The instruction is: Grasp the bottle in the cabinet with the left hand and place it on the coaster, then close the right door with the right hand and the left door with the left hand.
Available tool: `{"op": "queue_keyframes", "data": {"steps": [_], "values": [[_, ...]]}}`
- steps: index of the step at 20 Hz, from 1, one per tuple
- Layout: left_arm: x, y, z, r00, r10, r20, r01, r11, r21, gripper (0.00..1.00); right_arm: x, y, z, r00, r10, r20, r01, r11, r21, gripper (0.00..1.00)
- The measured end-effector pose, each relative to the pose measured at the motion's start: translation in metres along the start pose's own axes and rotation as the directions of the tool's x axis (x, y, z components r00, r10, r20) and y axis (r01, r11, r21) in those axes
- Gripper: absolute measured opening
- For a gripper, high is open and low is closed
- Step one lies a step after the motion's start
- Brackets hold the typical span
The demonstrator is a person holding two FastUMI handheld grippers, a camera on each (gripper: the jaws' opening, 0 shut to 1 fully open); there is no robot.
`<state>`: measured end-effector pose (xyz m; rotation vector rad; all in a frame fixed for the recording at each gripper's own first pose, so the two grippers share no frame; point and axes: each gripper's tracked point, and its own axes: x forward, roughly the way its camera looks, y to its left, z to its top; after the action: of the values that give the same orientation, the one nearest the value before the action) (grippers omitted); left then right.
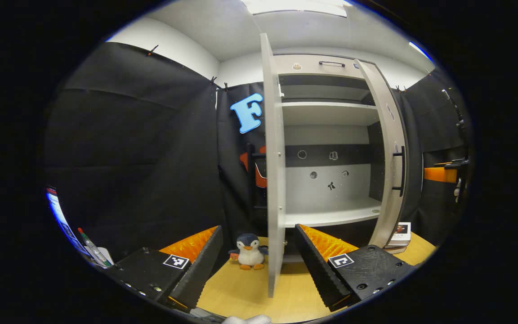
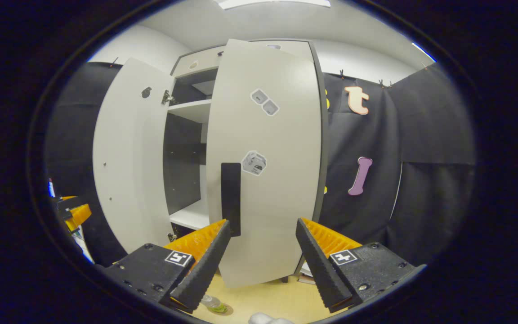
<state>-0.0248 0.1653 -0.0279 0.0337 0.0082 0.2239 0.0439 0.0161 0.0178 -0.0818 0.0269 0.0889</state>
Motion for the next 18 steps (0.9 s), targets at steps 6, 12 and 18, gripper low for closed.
{"op": "queue_keyframes", "data": {"steps": [6, 12, 18], "values": [[0.036, 0.070, 0.012, 0.997, 0.073, 0.030, -0.074, 0.997, 0.027, 0.96, -0.026, 0.004, -0.017, 0.999, -0.025, -0.039, 0.026, 1.000, 0.005, 0.96], [0.074, 0.103, 0.032, 0.992, 0.107, 0.063, -0.108, 0.994, 0.004, 0.96, -0.048, -0.011, -0.026, 0.995, -0.077, -0.067, 0.077, 0.997, -0.003, 0.96], [0.093, 0.091, 0.048, 0.992, 0.066, 0.107, -0.066, 0.998, -0.004, 0.97, -0.062, -0.018, -0.030, 0.991, -0.110, -0.079, 0.111, 0.994, 0.005, 0.94]]}}
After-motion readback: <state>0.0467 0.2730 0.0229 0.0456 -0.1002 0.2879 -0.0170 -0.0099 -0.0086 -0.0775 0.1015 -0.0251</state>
